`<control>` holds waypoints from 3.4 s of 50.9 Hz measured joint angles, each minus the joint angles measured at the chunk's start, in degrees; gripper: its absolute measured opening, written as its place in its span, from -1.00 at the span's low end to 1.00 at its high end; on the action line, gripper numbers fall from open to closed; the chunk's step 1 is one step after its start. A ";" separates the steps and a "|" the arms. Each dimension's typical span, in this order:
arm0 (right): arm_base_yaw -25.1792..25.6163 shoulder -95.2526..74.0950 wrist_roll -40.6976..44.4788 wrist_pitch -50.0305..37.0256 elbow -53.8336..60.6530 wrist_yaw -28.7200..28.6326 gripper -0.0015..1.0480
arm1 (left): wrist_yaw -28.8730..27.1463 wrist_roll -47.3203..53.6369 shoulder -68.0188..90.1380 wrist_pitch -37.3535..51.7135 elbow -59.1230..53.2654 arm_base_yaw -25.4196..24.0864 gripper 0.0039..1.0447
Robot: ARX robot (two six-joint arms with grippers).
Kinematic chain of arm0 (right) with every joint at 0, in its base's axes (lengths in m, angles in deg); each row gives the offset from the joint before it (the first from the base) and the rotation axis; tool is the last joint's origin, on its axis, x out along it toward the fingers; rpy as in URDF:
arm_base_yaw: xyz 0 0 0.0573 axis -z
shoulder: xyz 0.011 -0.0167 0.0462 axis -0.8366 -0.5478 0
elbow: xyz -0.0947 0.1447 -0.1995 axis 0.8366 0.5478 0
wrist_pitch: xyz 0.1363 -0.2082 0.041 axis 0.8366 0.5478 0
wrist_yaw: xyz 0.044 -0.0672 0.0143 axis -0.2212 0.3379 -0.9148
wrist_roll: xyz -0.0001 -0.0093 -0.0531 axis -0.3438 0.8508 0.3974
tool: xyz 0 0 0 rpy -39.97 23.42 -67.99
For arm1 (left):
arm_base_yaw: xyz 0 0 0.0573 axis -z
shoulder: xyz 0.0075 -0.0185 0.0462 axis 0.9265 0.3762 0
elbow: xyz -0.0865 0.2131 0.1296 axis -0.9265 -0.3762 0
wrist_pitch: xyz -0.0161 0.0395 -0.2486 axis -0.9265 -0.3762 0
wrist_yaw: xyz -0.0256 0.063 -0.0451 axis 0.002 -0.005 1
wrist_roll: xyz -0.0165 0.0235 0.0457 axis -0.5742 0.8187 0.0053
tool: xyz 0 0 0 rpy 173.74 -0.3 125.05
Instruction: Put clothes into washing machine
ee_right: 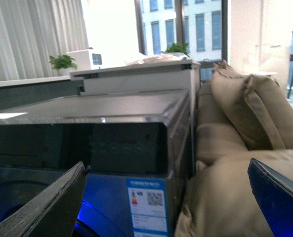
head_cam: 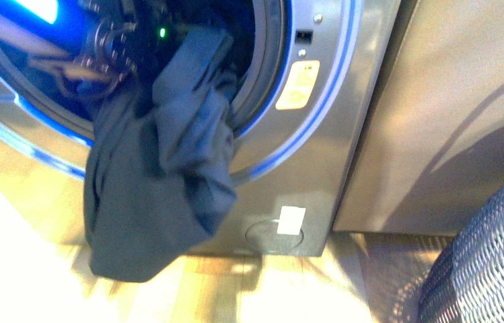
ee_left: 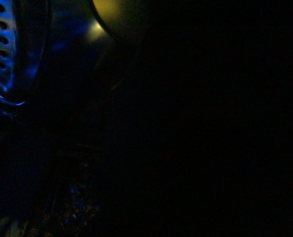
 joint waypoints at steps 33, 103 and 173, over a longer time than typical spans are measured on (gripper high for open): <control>16.48 23.06 0.17 1.90 38.21 -3.93 -0.05 | -0.57 -2.01 19.74 -19.41 36.06 -0.31 -0.87; 22.60 47.76 0.81 -0.52 66.07 -9.42 -0.95 | -10.49 2.08 25.79 -21.86 49.07 -1.25 -0.51; 22.60 50.47 0.81 -0.92 69.13 -9.44 -0.95 | -3.13 -1.31 10.51 7.23 8.33 -1.55 0.88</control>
